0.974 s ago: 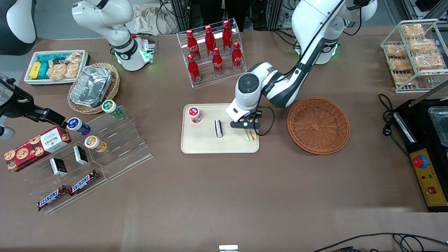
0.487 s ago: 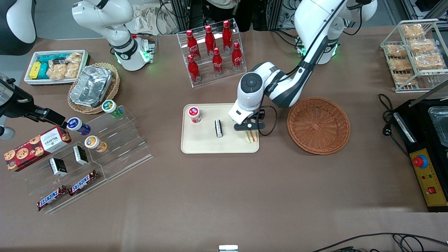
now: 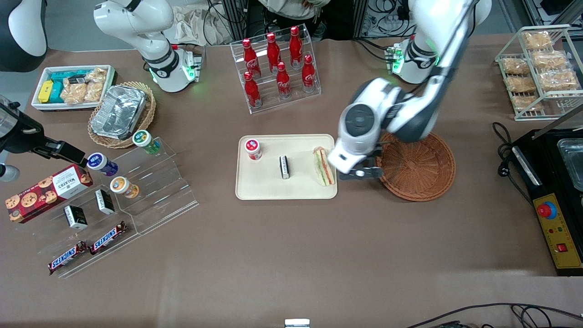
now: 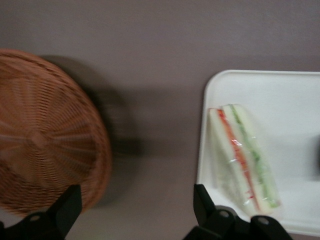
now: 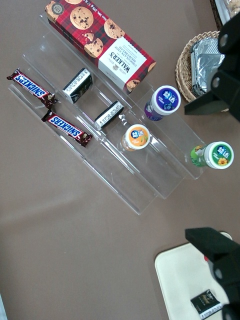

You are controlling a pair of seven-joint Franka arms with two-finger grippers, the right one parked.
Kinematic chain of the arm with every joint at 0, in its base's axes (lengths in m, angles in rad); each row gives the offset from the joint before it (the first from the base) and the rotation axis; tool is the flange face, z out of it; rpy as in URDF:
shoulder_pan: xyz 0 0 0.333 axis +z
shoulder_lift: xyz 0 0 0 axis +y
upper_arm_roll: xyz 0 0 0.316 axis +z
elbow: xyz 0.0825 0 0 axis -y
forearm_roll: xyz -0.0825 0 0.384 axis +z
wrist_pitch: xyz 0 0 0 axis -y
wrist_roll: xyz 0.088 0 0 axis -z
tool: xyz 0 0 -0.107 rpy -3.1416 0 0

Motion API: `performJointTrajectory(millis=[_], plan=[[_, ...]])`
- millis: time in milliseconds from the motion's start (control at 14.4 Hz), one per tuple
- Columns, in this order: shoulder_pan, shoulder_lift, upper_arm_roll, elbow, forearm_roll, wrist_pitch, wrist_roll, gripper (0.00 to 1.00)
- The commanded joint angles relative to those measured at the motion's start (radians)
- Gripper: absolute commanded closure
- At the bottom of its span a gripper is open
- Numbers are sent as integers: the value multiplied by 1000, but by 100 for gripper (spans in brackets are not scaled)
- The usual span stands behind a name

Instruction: Place sandwich from basket to tray

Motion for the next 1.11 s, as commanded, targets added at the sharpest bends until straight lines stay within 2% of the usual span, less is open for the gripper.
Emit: performJointTrajectory(millis=[0,487,696,1043], plan=[[117,-115,-11,-11,6,-55,141,1],[363,-286,-11,-11,-8,-181,484,1],[418,-346,-9,-12,-3,-219,526,0],[449,-421,5,-9,-9,-276,528,0]])
